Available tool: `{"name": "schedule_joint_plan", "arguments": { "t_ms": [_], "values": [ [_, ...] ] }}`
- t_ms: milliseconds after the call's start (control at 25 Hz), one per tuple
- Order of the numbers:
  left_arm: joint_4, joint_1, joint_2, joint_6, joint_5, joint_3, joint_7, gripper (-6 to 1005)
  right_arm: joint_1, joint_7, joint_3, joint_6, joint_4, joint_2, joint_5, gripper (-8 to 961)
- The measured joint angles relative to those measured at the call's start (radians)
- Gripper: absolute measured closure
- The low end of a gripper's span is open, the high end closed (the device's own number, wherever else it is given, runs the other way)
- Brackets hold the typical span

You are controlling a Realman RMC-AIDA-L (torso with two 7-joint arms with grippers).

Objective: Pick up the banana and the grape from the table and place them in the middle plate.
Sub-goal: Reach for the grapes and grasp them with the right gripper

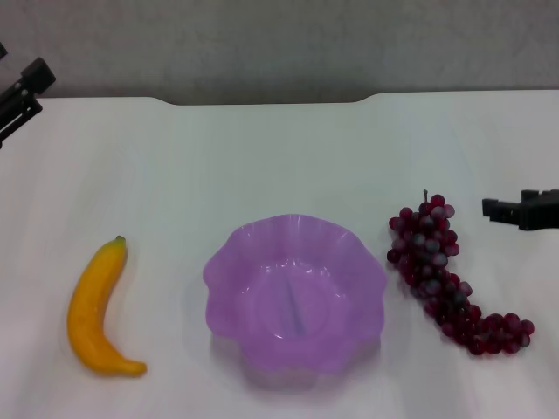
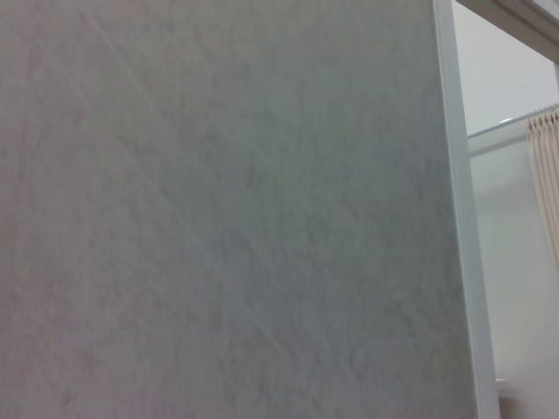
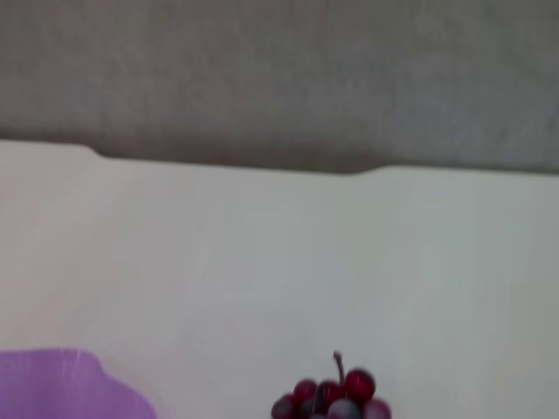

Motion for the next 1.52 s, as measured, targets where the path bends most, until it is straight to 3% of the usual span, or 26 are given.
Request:
{"name": "schedule_joint_plan", "arguments": {
  "t_ms": [880,1520],
  "values": [
    [0.012,0.0,0.0,-0.001,0.0,0.005,-0.003,243,0.212,-0.122,0.062,0.032,-0.382,-0.001,0.005,294],
    [0.012,0.0,0.0,-0.001,0.0,0.004,-0.005,243,0.252,-0.234,0.066,0.053,-0.452,0.004,0.08,296]
  ]
}}
